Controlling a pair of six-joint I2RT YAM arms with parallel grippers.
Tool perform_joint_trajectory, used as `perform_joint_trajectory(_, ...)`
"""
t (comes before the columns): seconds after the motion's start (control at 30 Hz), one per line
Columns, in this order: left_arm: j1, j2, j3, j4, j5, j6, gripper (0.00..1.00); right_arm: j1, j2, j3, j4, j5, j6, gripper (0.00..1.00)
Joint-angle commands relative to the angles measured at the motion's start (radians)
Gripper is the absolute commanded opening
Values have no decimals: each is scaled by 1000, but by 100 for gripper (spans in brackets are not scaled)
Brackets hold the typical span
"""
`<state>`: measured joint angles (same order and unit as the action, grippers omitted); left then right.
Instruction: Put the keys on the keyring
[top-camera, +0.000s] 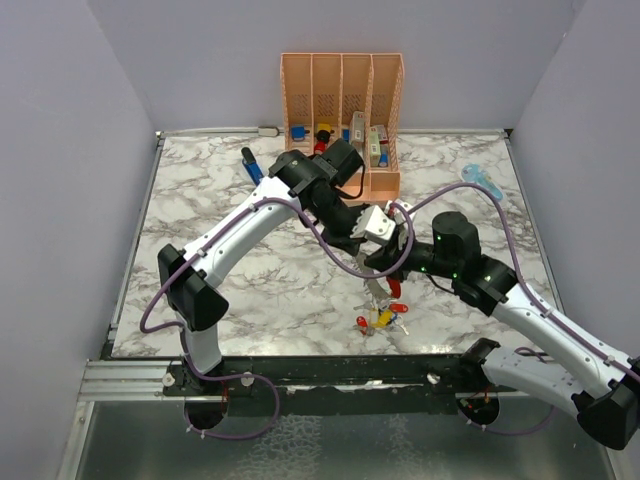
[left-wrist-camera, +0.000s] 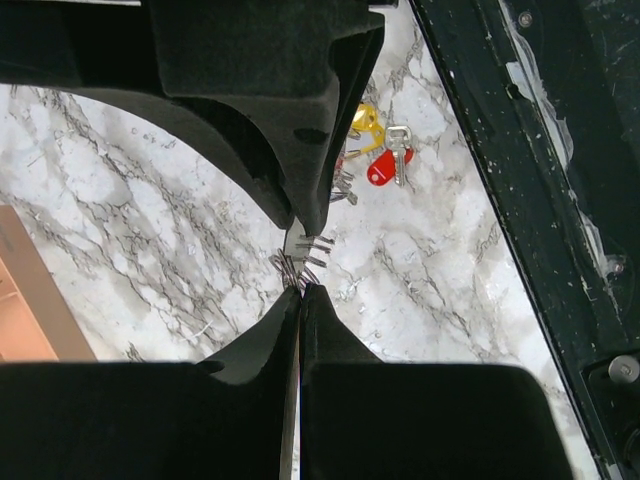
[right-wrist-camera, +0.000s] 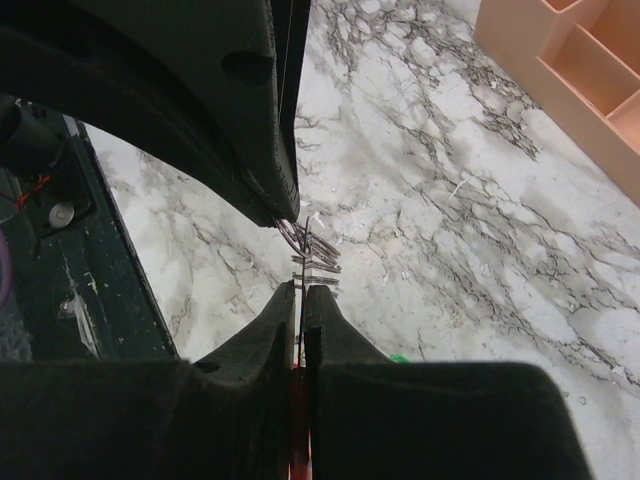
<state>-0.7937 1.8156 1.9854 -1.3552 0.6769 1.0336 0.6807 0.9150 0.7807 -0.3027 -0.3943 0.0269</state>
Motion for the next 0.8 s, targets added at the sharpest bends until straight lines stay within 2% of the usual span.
perform_joint_trajectory(0.0, 8, -41, -42, -56, -106, 53, 0, -1, -22, 16, 15, -86, -61, 1)
perform_joint_trajectory(0.23, -2, -158, -168, -56, -63, 238, 0, -2, 16, 16, -31, -265, -105, 1)
perform_joint_trajectory(0.43, -24, -219, -254, -56, -91, 336, 0, -1, 44, 54, -110, -342, -115, 1)
perform_joint_trajectory(0.63, -33, -196, -222, -54, -54, 311, 0, -1, 56, 56, -143, -347, -118, 1)
perform_joint_trajectory(0.77, -33, -174, -183, -22, 17, 176, 1, -1, 7, 28, -62, -247, -64, 1)
